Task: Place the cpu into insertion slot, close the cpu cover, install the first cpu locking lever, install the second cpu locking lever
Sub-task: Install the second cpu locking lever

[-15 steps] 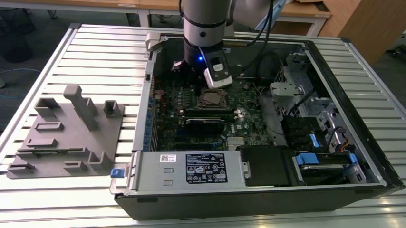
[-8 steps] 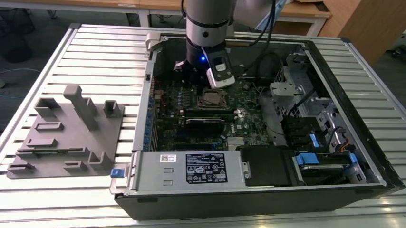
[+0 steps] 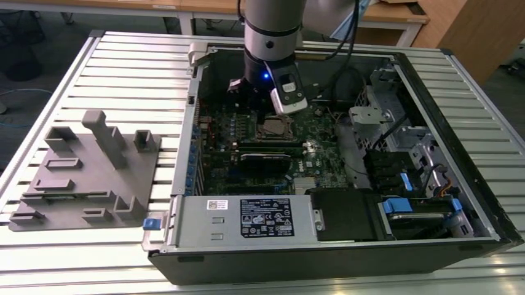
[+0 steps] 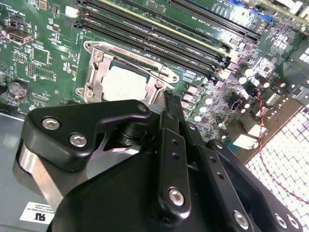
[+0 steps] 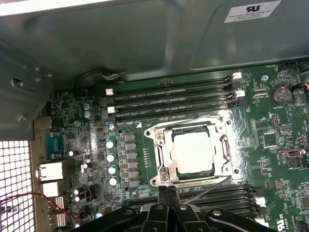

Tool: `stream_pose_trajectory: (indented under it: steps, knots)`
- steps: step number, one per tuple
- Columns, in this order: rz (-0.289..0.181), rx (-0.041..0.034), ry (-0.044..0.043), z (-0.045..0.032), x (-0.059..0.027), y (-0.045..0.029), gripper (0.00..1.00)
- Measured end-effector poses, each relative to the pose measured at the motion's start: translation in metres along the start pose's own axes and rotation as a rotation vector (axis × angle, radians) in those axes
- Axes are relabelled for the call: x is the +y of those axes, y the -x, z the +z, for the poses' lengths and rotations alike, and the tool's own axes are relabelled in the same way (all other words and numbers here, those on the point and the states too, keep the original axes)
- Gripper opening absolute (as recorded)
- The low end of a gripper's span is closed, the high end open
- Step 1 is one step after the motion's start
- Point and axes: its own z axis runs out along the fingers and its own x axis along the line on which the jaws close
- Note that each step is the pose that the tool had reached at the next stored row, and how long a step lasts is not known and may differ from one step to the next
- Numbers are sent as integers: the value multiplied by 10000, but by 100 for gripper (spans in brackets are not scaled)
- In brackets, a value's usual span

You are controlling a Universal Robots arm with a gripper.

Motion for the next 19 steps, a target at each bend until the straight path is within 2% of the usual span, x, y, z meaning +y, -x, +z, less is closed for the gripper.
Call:
stream_pose_trajectory:
  steps: [5, 12, 19]
  knots:
    - [0, 0, 0, 0, 3, 20, 11]
    - [0, 0, 1, 1, 12, 85, 11]
    - [0, 0, 1, 1, 14, 91, 11]
